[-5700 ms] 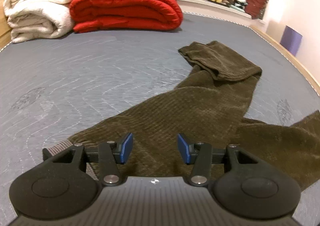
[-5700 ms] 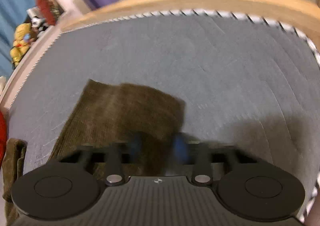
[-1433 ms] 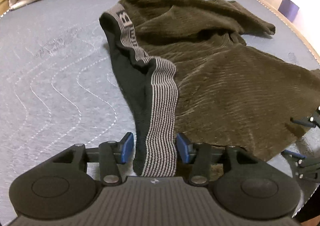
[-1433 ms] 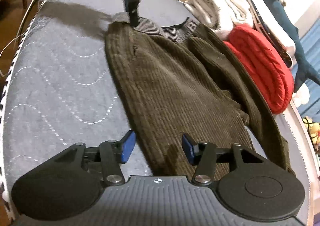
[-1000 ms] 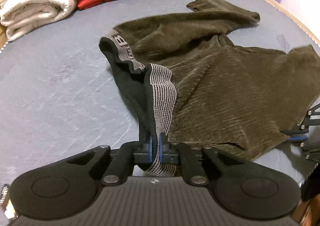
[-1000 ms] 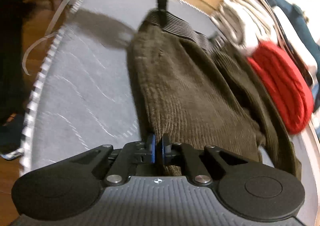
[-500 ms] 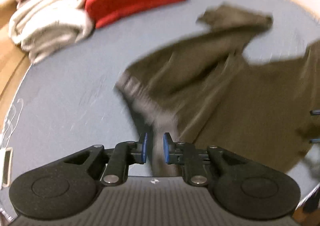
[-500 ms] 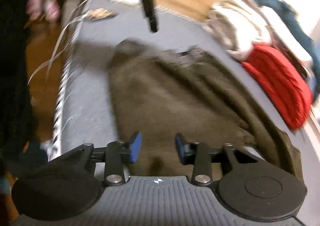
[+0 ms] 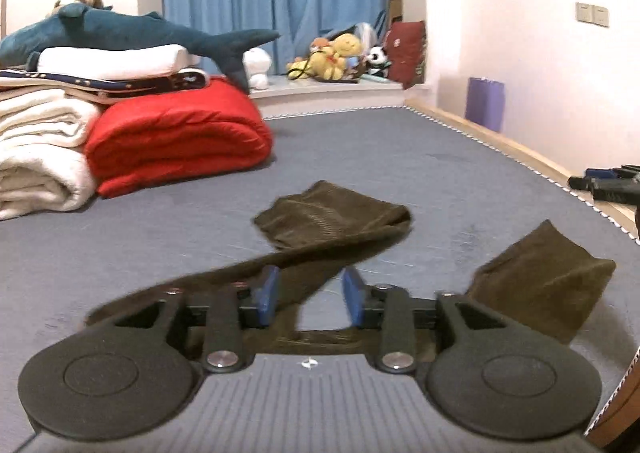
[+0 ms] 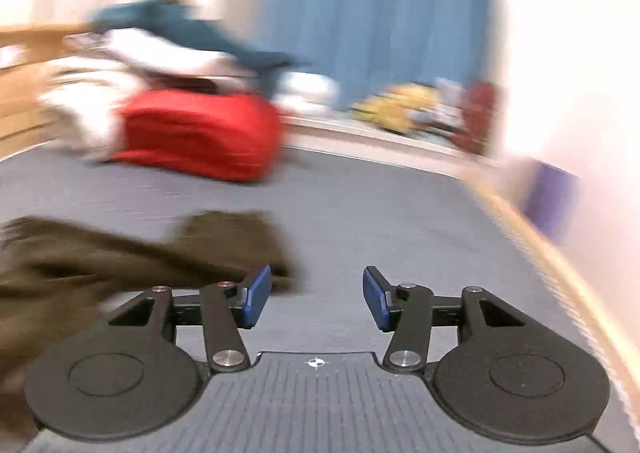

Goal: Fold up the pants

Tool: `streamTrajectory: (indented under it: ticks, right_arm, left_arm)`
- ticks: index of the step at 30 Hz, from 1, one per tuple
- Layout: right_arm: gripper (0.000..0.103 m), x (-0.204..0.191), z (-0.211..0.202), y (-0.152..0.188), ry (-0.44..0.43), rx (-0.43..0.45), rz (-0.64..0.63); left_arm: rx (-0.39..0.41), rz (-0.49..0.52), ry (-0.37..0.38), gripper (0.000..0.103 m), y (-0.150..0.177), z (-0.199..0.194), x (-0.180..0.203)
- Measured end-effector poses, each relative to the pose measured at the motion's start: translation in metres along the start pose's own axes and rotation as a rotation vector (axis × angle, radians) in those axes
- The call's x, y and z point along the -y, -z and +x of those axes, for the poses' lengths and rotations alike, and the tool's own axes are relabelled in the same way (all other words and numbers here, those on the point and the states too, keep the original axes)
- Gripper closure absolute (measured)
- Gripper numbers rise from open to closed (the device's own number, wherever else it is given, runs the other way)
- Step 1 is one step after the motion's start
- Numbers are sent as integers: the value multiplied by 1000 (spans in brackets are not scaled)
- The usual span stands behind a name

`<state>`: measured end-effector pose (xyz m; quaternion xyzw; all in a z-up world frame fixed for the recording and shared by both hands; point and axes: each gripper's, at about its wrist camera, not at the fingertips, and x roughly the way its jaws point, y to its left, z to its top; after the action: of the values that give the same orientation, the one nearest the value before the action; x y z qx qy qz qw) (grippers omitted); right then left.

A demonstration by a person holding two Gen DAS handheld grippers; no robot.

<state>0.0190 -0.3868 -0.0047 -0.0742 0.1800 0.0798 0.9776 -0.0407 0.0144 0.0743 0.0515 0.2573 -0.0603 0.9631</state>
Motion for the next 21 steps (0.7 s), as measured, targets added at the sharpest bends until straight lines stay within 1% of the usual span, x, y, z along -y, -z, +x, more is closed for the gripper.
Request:
streamTrajectory:
  ticks: [1, 2, 3, 4, 5, 6, 7, 8, 10, 12, 13, 15, 16, 17, 18, 19, 20, 21]
  right_arm:
    - [49, 26, 5, 9, 74, -14, 39]
    - [44, 54, 12, 21, 159, -34, 90]
    - [37, 82, 20, 37, 244, -62, 147]
    - [33, 105, 28, 54, 319, -97, 202]
    - [30, 132, 37, 72, 396, -153, 278]
    - [30, 159, 44, 90, 444, -222, 376]
    - [30, 182, 49, 108, 458, -264, 478]
    - [30, 205, 51, 127, 456, -300, 595]
    - [30, 237, 54, 159, 444, -356, 767]
    - [30, 257, 57, 186, 400, -390, 894]
    - [30, 260, 58, 195, 374, -395, 930]
    - [32, 263, 67, 205, 334, -399, 957]
    - [34, 261, 70, 207, 320, -402, 952]
    - [44, 258, 73, 206, 314, -401, 931]
    - [61, 253, 77, 204, 318, -403, 889]
    - [73, 245, 73, 202, 337, -407, 856]
    - [84, 243, 72, 200, 338, -401, 843]
    - [90, 241, 70, 196, 335, -380, 850]
  left_arm:
    - [8, 12, 0, 34, 11, 7, 11]
    - [12, 33, -5, 29, 24, 17, 21]
    - [-17, 65, -19, 26, 42, 32, 31]
    - [-108, 95, -49, 28, 52, 50, 42]
    - [-175, 119, -51, 29, 60, 63, 51]
    - [-178, 130, -18, 29, 66, 67, 55]
    - [-159, 145, 12, 28, 70, 69, 60]
    - [-146, 174, 12, 27, 72, 72, 65]
    - [-144, 234, -44, 27, 75, 80, 71]
    - [-149, 235, -68, 27, 73, 86, 70]
    - [-154, 210, -67, 27, 73, 88, 67]
    - [-168, 156, -64, 26, 69, 95, 60]
    - [-177, 136, -64, 26, 69, 97, 56]
    - [-184, 121, -69, 26, 68, 100, 54]
    - [-184, 111, -76, 26, 70, 92, 43]
    - [-184, 103, -86, 26, 70, 85, 39]
    - [-185, 95, -95, 26, 69, 84, 37]
    - [-186, 84, -101, 26, 70, 82, 35]
